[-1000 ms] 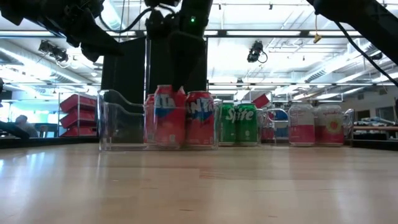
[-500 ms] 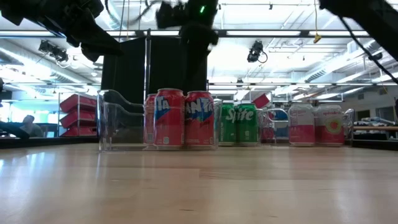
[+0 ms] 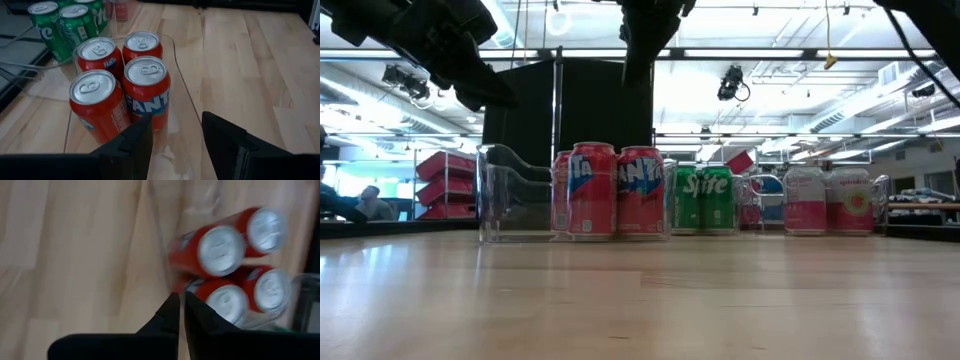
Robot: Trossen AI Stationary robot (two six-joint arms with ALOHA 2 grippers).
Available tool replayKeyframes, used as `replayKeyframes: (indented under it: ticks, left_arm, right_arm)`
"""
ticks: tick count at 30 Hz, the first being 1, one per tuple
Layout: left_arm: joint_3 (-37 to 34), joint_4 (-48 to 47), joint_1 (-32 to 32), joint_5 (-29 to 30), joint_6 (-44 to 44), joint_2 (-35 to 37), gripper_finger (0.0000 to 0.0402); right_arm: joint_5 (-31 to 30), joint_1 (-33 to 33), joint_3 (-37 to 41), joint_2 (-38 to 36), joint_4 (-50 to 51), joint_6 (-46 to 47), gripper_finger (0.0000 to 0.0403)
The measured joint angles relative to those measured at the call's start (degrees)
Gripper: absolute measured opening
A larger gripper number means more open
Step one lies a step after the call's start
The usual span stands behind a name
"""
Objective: Sort soda cans
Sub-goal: Move the bottom transparent bin from the middle to the top left of the table
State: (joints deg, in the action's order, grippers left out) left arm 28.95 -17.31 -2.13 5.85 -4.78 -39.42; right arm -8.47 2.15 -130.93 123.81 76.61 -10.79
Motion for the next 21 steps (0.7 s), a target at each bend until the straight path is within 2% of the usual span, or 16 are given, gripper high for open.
replayKeyframes:
  ticks: [4, 9, 15, 21]
  left_arm:
    - [0.0, 0.28, 0.0, -0.02, 0.11, -0.02, 0.0172]
    - [0.0, 1.91, 0.0, -0.11, 0.09, 0.04, 0.0172]
    - [0.0, 3.61, 0.03, -0.14, 1.56, -0.07, 0.0172]
    - [0.0, 7.34, 2.39, -0.62, 3.64, -1.79, 0.0172]
  right_arm:
    - [0.22, -0.36, 9.0, -5.41, -8.97, -1.23, 0.0007]
    - [1.9, -0.45, 28.01, -15.61, -23.4, -1.09, 0.0003]
    - [0.32, -0.44, 50.56, -30.56, -38.18, 4.69, 0.0001]
    - [-4.3, -0.52, 66.84, -40.84, -45.13, 13.71, 0.0]
